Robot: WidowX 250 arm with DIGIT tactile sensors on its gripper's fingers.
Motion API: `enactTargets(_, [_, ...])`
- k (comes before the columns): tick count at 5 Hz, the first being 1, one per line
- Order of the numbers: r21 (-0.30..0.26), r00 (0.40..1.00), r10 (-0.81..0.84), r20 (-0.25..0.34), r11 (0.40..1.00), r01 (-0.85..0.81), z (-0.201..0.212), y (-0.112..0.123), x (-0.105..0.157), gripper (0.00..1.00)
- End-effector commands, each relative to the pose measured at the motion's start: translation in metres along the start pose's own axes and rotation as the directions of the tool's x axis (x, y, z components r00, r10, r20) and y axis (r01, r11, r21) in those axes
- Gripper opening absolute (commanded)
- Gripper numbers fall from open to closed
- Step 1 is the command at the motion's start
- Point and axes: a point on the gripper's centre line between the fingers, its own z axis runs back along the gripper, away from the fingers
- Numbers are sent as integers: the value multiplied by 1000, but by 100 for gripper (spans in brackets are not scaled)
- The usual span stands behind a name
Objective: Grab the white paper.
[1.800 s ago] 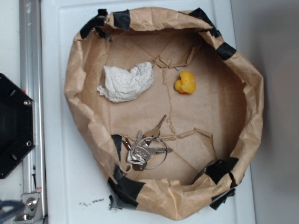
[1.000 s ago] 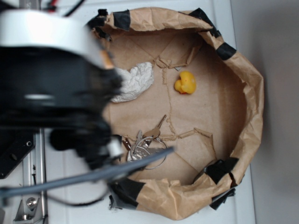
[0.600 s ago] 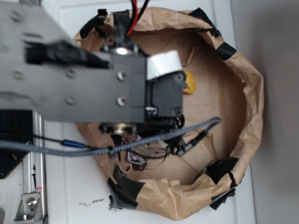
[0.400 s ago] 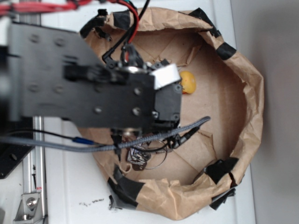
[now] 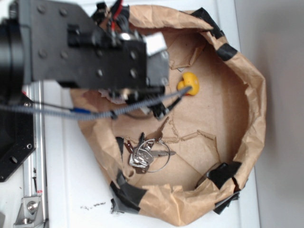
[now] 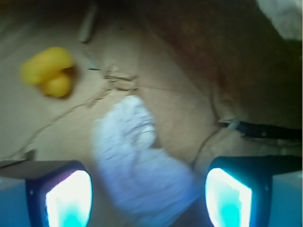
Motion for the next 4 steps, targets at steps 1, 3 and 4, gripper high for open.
enactTargets(1, [44,986,-165,-38,985,167,-25,20,9,100])
enactTargets(3, [-175,844,-536,12,830,530,-35,21,6,100])
enactTargets(4, [-208,851,-525,16,831,516,-34,16,2,0])
